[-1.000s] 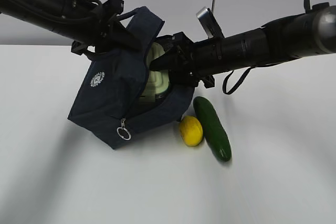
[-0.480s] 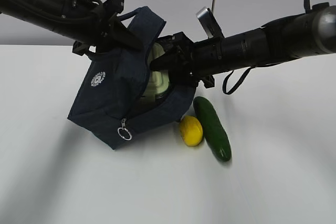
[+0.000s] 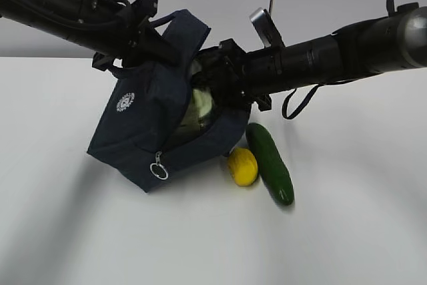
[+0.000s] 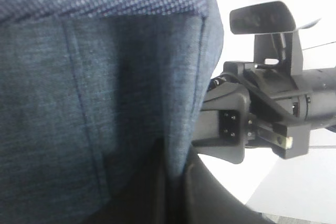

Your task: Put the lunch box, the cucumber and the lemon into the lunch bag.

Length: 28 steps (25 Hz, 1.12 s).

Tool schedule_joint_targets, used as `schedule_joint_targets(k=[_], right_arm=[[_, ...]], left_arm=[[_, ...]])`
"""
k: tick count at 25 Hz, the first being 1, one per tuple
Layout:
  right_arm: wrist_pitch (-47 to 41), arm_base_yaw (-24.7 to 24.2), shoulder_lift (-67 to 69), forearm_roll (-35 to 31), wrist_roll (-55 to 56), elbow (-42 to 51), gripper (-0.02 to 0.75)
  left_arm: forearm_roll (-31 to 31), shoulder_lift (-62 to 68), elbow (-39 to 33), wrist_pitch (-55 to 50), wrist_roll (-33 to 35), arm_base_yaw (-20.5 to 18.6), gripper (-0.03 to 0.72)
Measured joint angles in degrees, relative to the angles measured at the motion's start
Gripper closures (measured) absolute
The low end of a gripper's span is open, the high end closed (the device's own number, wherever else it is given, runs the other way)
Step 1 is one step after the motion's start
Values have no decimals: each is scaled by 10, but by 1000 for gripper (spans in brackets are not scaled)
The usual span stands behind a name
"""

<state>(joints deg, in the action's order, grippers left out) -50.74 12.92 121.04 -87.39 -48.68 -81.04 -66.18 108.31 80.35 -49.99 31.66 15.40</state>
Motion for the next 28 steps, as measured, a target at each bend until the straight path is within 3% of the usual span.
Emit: schedule_joint_targets(k=[9,20,28], right_arm=[[-22,0,0,-17,0,-3,344],[-125,-19,0,-13,0,-51,345],[-165,-46,0,41,0,-91,346]], left_arm=[[1,3,0,-1,0,0,701],[4,3,0,-8,0,-21,701],[44,3,0,-32,-5,-50,701]])
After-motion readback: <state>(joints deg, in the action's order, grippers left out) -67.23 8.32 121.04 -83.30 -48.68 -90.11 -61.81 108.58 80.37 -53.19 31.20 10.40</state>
